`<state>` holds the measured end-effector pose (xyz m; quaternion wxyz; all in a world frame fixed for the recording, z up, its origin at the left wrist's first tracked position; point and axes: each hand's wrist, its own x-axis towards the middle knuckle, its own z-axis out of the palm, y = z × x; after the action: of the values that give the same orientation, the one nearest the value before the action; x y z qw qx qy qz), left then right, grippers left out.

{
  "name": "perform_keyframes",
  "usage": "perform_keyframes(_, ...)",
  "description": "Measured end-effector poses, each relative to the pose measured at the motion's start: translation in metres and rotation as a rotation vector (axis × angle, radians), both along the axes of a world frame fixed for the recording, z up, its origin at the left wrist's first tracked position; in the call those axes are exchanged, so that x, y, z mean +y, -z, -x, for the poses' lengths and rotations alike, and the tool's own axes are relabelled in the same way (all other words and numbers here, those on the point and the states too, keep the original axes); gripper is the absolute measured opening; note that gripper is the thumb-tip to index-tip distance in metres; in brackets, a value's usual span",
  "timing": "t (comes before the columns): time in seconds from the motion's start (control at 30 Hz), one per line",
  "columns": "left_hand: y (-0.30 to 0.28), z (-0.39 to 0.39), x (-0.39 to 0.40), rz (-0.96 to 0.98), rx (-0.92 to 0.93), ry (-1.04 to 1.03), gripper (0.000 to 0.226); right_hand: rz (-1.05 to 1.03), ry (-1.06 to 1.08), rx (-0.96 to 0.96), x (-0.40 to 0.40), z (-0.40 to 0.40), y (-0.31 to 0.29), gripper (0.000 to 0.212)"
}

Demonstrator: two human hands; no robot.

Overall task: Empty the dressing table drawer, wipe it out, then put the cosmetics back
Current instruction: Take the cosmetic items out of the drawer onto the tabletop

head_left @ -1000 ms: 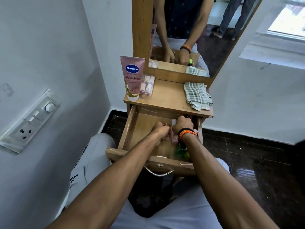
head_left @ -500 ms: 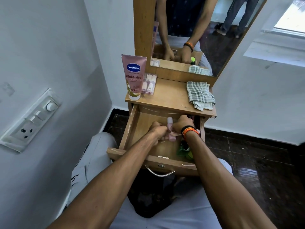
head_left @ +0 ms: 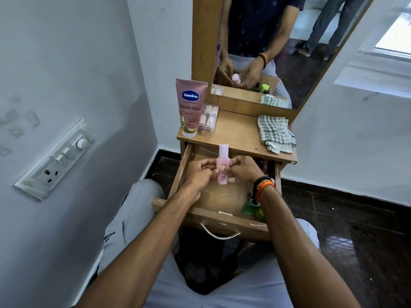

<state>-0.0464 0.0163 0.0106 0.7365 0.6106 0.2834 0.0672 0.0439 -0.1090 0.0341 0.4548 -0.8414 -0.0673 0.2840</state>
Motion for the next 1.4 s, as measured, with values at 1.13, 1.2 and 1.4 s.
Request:
perform_keyframes(1.13,-0.037,-0.031,0.026,-0.297,-0.094,-0.232,0.037,-0.198,0.005,-0.580,0.079,-0.028,-0.023,0.037)
perform_keyframes(1.2,-0.037,-0.031,0.026,-0.301,-0.092,-0.239,0.036,-0.202,0.006,-0.576,0.080,-0.028,-0.023,0.037)
perform_keyframes(1.4,-0.037,-0.030,0.025,-0.282,-0.096,-0.223,0.036,-0.206,0.010,-0.565,0.081,-0.027,-0.022,0.038)
